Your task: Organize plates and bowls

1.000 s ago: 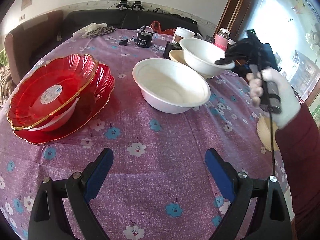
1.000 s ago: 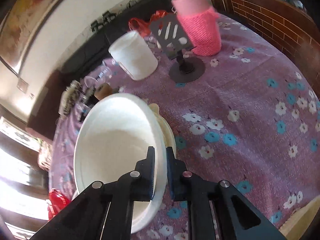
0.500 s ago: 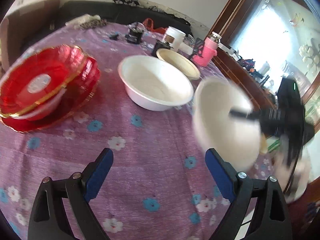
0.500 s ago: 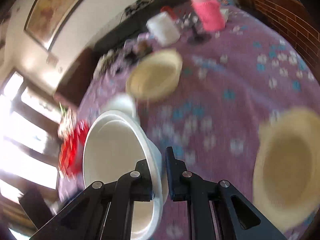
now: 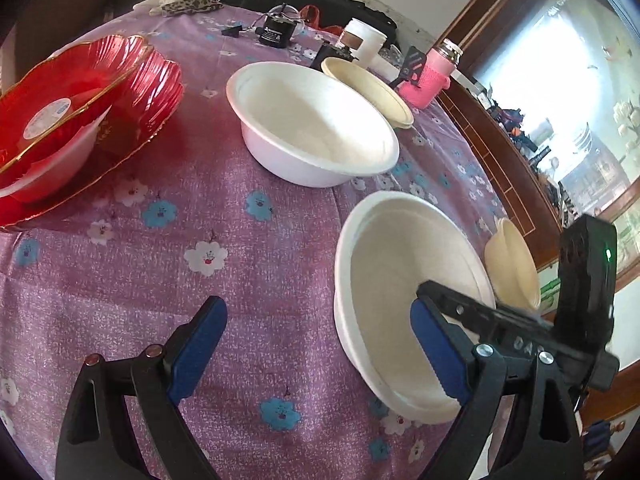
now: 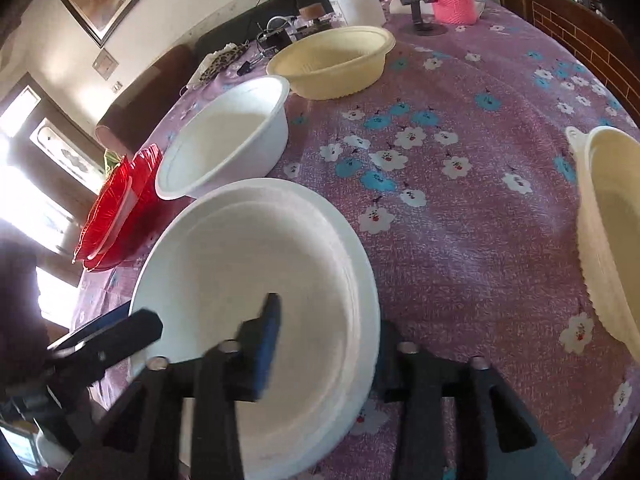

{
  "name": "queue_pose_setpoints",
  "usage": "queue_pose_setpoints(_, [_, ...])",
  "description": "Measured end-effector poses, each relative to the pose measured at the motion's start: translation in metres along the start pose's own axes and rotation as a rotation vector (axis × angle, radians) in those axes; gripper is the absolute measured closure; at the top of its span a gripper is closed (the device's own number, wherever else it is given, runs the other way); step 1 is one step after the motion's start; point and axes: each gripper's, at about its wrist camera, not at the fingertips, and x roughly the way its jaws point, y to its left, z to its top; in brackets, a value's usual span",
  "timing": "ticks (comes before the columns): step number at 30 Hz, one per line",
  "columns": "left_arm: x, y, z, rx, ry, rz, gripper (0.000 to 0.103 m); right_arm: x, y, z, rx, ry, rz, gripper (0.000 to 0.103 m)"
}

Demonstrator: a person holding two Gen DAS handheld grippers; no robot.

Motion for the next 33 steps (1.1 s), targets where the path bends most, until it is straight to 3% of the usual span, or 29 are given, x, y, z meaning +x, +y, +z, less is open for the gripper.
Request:
queue_pose_setpoints(4, [0.005, -0.005, 0.001, 0.021, 0.019, -0.009, 0.039, -0.004, -0.002, -0.002, 0.015, -0.006, 0.013, 0.056])
queue_pose_setpoints(9, [0.016, -0.016, -0.005, 0.047, 0.059, -0.031, 0.047, 0.000, 0.004, -0.003, 0.005, 0.000, 0.026, 0.056])
queue_pose_setpoints(12, [0.018, -0.021, -0.008, 0.071, 0.066, -0.042, 0.059, -0.003, 0.017, -0.004, -0.042, -0.026, -0.004, 0.065])
queue_pose_setpoints(15, [0.012, -0.023, -0.010, 0.087, 0.043, -0.031, 0.060, -0.013, 0.030, -0.006, -0.099, -0.073, -0.028, 0.068])
queue_pose_setpoints(23, [-0.026, -0.002, -0.004, 0.038, -0.069, -0.020, 0.060, -0.018, 0.057, -0.002, -0.139, -0.101, 0.039, 0.069])
queue_pose_setpoints(33, [-0.039, 0.024, -0.003, -0.027, -0.104, -0.010, 0.060, -0.009, 0.085, 0.001, -0.176, -0.113, 0.049, 0.069])
